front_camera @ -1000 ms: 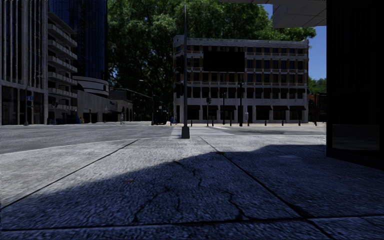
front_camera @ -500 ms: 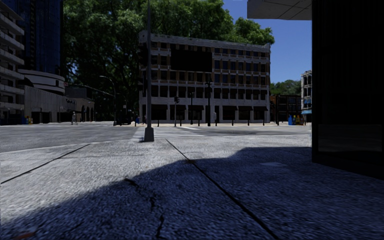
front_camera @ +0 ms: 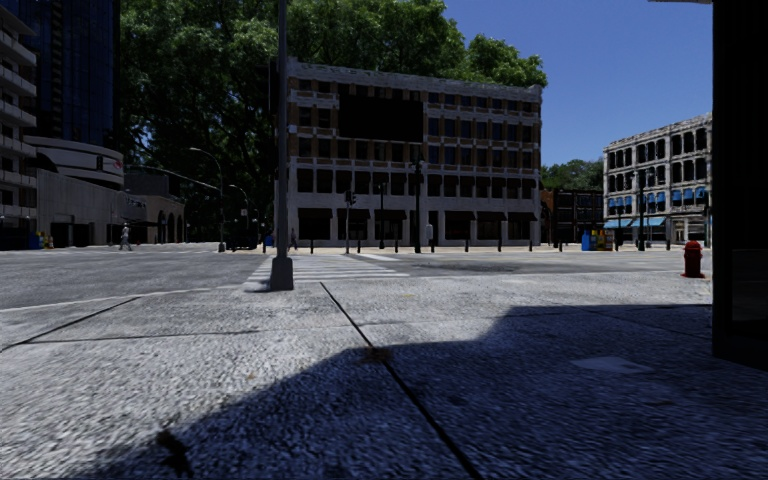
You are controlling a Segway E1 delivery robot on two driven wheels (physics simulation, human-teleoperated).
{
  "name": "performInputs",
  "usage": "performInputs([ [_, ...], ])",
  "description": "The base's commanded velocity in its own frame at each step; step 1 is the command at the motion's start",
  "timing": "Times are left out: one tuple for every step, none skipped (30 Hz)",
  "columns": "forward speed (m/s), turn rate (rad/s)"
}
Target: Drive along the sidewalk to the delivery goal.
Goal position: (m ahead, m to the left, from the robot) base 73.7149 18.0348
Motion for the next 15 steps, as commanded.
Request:
performInputs([
  [2.0, 0.0],
  [2.0, 0.0],
  [2.0, 0.0],
  [2.0, 0.0],
  [2.0, 0.0],
  [2.0, 0.0],
  [2.0, 0.0],
  [2.0, 0.0],
  [2.0, 0.0],
  [2.0, 0.0],
  [2.0, 0.0],
  [2.0, 0.0],
  [2.0, 0.0],
  [2.0, 0.0],
  [2.0, 0.0],
])
